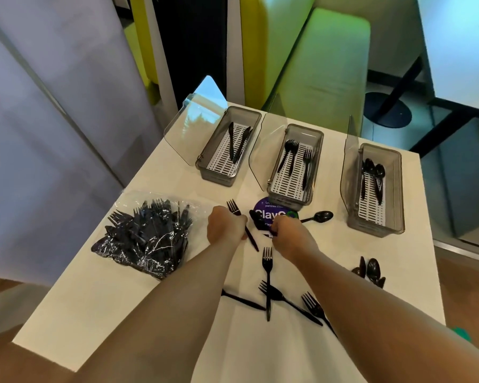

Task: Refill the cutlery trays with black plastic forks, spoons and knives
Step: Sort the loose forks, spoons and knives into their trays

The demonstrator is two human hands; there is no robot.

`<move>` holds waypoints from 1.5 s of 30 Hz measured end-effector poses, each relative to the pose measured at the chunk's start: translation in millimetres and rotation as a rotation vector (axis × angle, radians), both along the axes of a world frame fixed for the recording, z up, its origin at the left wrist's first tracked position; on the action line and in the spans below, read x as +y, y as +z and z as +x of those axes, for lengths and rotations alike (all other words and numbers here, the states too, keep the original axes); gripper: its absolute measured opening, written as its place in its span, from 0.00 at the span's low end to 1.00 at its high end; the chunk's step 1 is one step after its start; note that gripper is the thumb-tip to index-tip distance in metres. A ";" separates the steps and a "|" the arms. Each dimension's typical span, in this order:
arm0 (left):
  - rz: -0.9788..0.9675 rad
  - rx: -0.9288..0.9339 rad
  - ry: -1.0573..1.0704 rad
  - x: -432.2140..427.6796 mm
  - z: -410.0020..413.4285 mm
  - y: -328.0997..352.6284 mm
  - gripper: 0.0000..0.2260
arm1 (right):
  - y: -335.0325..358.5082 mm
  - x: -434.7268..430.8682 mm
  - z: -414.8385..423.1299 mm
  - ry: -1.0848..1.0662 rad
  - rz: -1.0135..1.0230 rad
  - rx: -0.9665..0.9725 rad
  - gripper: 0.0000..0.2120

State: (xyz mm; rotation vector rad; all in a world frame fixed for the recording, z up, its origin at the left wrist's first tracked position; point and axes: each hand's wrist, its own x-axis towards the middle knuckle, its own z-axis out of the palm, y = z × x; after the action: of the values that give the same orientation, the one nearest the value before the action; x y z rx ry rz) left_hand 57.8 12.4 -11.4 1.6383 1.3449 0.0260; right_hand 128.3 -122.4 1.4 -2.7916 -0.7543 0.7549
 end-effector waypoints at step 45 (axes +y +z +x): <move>-0.397 -0.403 -0.258 -19.9 -18.3 5.2 0.09 | -15.2 -31.3 56.9 -0.977 0.364 0.170 0.13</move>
State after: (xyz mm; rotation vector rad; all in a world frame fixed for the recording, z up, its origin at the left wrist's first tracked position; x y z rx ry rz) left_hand 39.5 -7.4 -6.3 1.3646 0.7688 -0.0580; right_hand 185.1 -153.7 -13.7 -2.2830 0.4612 0.5490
